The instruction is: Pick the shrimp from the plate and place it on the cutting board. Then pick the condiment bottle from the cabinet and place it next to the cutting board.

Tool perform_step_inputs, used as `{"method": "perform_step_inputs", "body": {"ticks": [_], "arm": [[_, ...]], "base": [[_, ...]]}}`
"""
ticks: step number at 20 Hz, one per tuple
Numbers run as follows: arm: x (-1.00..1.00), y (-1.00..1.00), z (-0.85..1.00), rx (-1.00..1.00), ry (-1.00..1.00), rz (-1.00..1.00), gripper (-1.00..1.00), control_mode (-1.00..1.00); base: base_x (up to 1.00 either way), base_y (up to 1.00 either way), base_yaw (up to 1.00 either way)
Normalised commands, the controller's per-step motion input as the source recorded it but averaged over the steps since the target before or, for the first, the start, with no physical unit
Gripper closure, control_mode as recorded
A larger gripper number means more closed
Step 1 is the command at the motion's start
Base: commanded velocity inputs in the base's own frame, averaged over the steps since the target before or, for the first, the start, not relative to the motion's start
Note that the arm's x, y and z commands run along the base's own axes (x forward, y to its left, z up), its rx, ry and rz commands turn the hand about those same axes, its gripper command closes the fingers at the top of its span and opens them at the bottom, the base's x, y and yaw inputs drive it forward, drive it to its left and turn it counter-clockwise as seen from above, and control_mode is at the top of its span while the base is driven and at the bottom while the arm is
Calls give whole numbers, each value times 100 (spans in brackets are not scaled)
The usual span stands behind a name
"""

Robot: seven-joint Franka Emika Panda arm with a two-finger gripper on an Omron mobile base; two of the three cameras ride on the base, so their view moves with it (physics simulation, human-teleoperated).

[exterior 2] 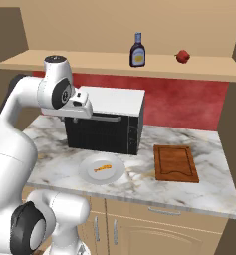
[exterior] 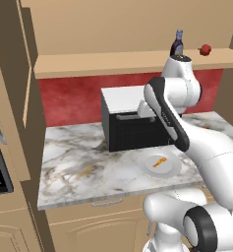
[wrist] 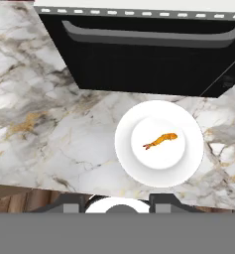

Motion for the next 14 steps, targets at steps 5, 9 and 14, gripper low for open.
{"method": "perform_step_inputs", "body": {"ticks": [5, 9, 14], "arm": [[-10, -1, -14, 0, 0, 0, -100, -100], [-16, 0, -41, 0, 0, -2, -100, -100], [-7, -1, -29, 0, 0, -4, -100, -100]], "base": [[0, 0, 0], [0, 0, 0], [0, 0, 0]]}}
